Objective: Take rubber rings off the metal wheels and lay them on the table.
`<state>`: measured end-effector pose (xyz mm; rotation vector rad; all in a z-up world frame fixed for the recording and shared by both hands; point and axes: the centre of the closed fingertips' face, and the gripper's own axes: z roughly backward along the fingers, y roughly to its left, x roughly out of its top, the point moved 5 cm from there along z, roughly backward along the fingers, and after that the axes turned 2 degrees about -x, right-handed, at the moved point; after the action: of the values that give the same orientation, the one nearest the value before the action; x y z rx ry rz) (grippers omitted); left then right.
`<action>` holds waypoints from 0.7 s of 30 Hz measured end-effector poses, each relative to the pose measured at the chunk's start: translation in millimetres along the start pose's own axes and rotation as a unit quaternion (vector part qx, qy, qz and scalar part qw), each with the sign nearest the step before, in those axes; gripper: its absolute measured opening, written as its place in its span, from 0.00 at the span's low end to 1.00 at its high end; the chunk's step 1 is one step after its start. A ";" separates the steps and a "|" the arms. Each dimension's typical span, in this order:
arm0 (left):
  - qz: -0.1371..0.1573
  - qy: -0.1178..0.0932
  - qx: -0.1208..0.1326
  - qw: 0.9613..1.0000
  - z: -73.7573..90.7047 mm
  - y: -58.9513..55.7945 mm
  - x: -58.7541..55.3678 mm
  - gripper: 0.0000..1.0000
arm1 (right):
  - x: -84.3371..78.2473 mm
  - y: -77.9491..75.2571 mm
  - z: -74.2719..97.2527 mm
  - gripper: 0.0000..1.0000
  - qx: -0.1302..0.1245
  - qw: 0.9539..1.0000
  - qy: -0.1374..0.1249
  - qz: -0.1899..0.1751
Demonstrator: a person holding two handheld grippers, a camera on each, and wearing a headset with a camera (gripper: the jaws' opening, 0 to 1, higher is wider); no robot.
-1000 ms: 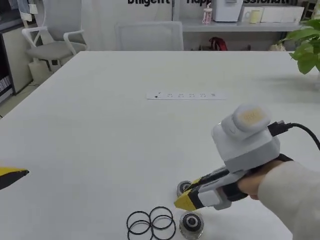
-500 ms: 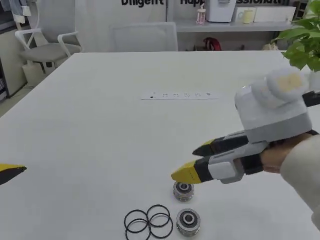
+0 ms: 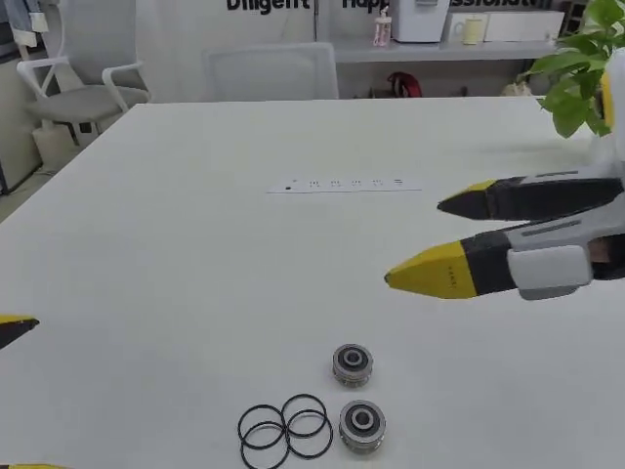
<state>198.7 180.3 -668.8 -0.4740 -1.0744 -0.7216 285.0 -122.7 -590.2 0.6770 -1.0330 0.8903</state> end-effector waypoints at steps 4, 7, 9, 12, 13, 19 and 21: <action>-0.001 -0.001 0.002 1.000 2.2 1.7 -0.7 1.00 | -6.5 2.8 15.2 0.83 -0.005 1.000 -0.014 0.013; 0.002 -0.006 0.008 1.000 4.2 4.3 -0.9 1.00 | -17.2 -5.7 22.4 0.88 -0.013 1.000 -0.024 0.009; 0.004 -0.010 0.011 1.000 4.8 5.4 -0.9 1.00 | -24.6 -5.4 25.7 0.94 -0.020 0.999 -0.037 0.004; 0.008 -0.014 0.014 1.000 4.3 5.7 -2.1 1.00 | -43.5 -2.8 25.3 1.00 -0.027 0.999 -0.033 0.007; 0.009 -0.014 0.014 1.000 4.1 5.8 -2.9 1.00 | -47.8 -2.6 25.1 1.00 -0.027 0.999 -0.033 0.007; 0.018 -0.020 0.021 0.999 3.2 7.8 -6.0 1.00 | -68.8 4.1 21.6 1.00 -0.025 0.998 -0.045 -0.025; 0.020 -0.020 0.025 0.999 2.8 8.7 -7.7 1.00 | -76.3 5.1 19.0 1.00 -0.027 0.998 -0.041 -0.034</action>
<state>201.1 190.4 -674.8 -0.4682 -1.1146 -0.6506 254.3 -158.5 -653.3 0.7047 -1.0973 0.7785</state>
